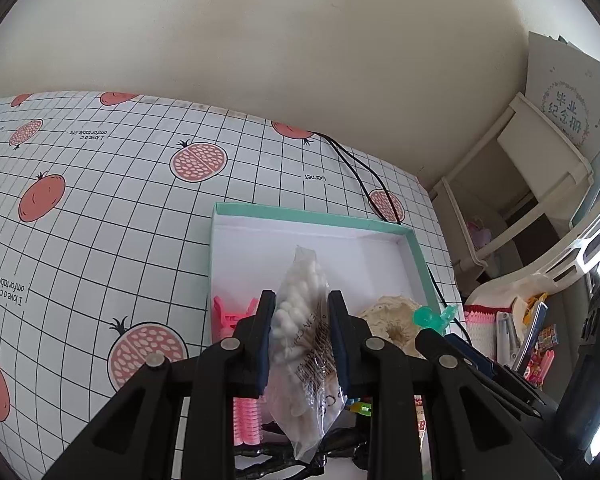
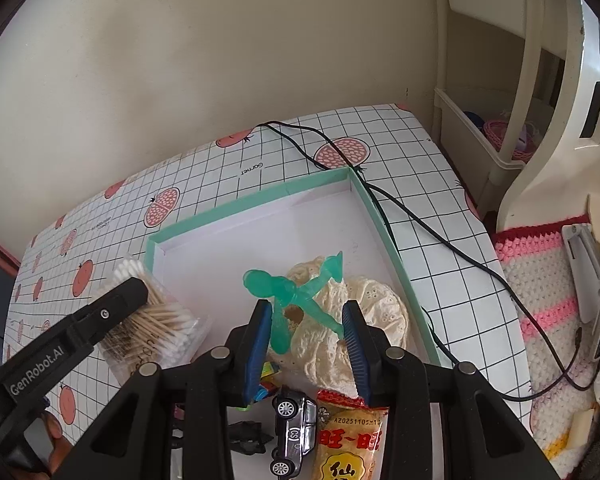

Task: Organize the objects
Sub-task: 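Carry the swab bag with the left tool while the right tool carries the green figure over the tray, then release the green figure in the tray with the right tool while the left tool releases the swab bag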

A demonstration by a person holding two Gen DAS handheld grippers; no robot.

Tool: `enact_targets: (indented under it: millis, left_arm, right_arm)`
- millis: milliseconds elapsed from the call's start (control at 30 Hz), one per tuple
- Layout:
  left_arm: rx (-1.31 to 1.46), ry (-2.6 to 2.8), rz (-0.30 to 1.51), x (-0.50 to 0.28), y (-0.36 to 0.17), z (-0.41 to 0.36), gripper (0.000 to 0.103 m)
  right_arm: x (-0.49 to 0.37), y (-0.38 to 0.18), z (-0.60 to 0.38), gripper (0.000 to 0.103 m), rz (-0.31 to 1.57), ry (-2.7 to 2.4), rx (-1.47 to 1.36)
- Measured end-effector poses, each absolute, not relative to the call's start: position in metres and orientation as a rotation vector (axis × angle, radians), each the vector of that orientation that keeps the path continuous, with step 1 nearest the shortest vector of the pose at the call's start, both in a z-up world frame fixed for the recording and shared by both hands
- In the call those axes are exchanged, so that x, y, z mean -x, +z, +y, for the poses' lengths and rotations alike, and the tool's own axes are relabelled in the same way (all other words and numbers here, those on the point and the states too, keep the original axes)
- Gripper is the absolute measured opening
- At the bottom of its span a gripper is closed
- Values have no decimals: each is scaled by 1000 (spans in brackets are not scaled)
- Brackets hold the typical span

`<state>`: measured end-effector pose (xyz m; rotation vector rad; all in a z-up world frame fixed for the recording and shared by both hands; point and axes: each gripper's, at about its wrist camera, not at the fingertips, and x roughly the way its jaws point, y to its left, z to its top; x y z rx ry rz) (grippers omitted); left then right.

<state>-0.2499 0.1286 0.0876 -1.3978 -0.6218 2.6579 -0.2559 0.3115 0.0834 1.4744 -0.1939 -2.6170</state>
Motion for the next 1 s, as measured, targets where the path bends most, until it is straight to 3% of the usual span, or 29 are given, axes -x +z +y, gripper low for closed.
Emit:
enact_targets:
  millis: [567,1000]
  left_arm:
    - [1504,2590,-652,252,48,129,28]
    - [1527,2587,-619,254,57,127,29]
  right_arm:
    - [258,53,304,39,-137,-2571,-1566]
    - [258,60,300,45,-127,-2566,-1566]
